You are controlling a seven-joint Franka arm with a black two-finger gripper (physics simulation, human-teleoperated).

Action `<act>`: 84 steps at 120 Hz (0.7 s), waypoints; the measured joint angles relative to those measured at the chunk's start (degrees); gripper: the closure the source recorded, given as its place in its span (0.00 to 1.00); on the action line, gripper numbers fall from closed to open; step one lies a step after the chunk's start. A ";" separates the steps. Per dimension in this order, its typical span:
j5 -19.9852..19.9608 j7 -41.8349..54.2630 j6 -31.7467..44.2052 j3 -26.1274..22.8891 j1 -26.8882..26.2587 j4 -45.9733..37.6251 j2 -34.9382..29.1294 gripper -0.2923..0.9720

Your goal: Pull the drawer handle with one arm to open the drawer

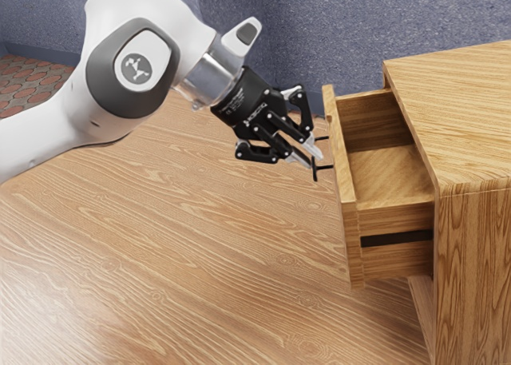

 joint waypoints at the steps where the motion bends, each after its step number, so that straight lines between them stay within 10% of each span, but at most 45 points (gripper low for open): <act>1: 0.00 0.00 0.00 0.03 0.00 -0.02 -0.06 0.78; 84: 0.98 0.08 -0.30 0.01 3.35 -2.92 -3.68 0.78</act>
